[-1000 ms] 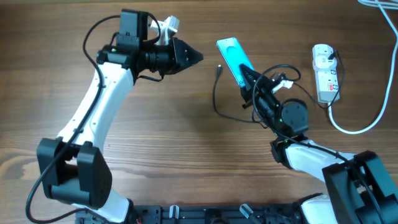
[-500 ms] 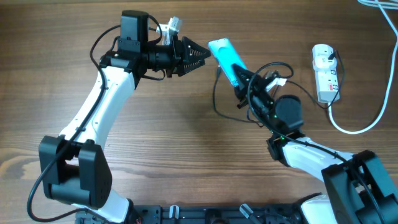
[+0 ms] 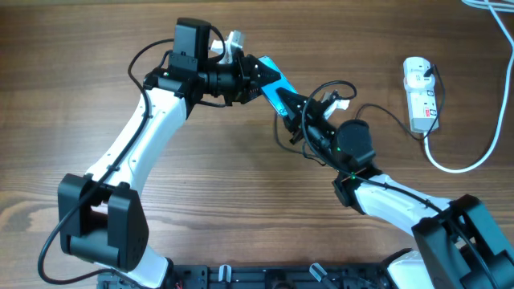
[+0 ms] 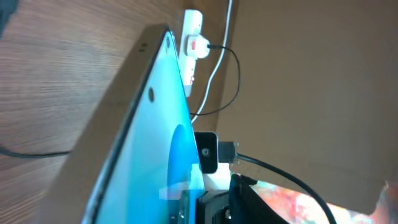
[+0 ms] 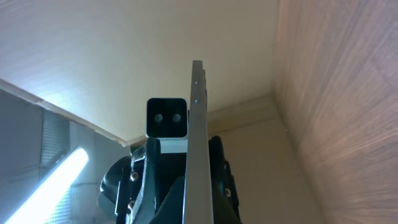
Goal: Plug charger to phone and switch on socket
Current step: 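Hand the phone back from right gripper to left gripper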
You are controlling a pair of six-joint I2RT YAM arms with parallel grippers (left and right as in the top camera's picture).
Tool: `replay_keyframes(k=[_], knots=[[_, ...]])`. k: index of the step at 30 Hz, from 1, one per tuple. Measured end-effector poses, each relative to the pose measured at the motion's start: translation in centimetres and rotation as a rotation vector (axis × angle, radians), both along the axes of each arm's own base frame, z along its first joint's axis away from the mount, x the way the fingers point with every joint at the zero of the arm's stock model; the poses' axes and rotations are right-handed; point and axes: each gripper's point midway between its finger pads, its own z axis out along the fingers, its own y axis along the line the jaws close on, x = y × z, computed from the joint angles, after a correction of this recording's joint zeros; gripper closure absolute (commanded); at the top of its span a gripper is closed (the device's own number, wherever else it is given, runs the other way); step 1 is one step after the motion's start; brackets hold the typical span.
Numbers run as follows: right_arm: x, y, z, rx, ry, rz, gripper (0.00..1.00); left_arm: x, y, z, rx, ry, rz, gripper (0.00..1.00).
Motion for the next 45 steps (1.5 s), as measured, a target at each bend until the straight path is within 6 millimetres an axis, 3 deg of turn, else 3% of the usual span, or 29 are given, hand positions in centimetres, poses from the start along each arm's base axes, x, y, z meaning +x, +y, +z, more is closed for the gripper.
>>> replay_keyframes(k=[9, 16, 22, 34, 40, 43, 45], knots=[[0.2, 0.1, 0.0, -0.004, 0.008, -0.006, 0.96, 1.1, 0.5, -0.4, 0.032, 0.004, 0.07, 0.75], [0.4, 0.1, 0.5, 0.008, 0.002, -0.021, 0.96, 1.8, 0.5, -0.2, 0.021, 0.021, 0.115, 0.95], [0.4, 0.1, 0.5, 0.034, 0.021, -0.023, 0.94, 1.9, 0.5, -0.1, 0.01, 0.042, 0.126, 0.96], [-0.5, 1.4, 0.1, 0.009, 0.02, 0.04, 0.38, 2.0, 0.5, -0.1, 0.016, 0.022, 0.126, 0.96], [-0.6, 1.4, -1.9, -0.034, 0.09, 0.043, 0.25, 2.3, 0.9, -0.4, 0.037, 0.001, 0.137, 0.96], [-0.5, 1.2, -2.6, -0.083, 0.087, 0.028, 0.17, 2.4, 2.6, -1.8, 0.095, 0.043, 0.176, 0.96], [-0.2, 0.8, -3.4, -0.13, 0.09, 0.003, 0.06, 2.8, 4.4, -2.6, 0.137, 0.048, 0.209, 0.96]])
